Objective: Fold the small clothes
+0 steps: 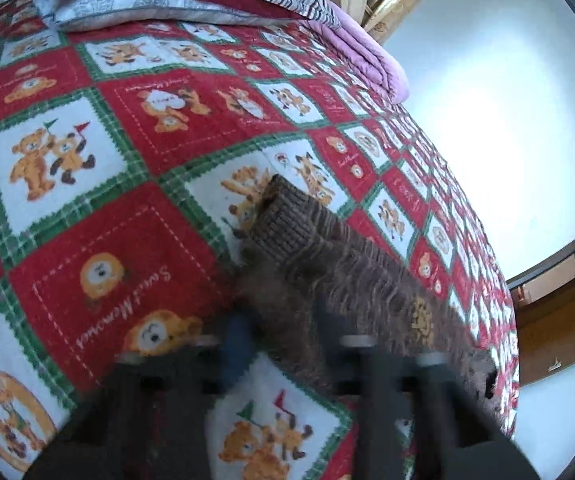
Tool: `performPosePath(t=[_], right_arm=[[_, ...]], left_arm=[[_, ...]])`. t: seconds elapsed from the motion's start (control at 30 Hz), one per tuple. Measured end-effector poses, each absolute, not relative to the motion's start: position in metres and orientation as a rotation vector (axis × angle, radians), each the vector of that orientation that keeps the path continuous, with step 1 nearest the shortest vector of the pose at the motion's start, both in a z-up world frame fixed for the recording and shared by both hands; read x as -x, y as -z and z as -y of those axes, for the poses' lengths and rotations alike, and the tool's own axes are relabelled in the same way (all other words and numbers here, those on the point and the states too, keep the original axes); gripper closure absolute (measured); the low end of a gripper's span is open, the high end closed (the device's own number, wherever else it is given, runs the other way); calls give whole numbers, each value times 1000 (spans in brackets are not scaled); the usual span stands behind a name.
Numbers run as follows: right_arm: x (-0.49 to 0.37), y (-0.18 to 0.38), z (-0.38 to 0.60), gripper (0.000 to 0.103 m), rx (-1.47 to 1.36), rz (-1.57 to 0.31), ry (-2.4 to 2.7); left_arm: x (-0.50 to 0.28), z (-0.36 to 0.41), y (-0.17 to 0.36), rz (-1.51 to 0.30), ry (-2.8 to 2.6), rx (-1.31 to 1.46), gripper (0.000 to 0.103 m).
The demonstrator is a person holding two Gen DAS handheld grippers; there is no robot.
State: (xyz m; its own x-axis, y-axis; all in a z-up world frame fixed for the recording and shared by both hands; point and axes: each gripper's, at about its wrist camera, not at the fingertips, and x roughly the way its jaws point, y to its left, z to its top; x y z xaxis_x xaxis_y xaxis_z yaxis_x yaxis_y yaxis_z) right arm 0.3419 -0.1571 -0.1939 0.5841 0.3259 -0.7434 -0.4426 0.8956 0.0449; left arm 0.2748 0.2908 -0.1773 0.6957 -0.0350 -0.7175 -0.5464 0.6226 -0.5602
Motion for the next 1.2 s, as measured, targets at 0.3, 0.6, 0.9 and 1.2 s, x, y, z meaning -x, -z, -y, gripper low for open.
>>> performPosePath(t=[0.3, 0.6, 0.9, 1.2], right_arm=[[-342, 194, 158, 25, 145, -833, -453], [-342, 183, 178, 25, 53, -803, -444], [-318, 155, 224, 25, 3, -738, -391], [-289, 168, 254, 25, 3, -751, -383]], left_arm=[[-277, -296, 152, -724, -315, 823, 95], [-294, -260, 90, -665, -237, 709, 96], [-321, -173, 38, -629, -127, 494, 96], [-355, -34, 37, -631, 2, 273, 96]])
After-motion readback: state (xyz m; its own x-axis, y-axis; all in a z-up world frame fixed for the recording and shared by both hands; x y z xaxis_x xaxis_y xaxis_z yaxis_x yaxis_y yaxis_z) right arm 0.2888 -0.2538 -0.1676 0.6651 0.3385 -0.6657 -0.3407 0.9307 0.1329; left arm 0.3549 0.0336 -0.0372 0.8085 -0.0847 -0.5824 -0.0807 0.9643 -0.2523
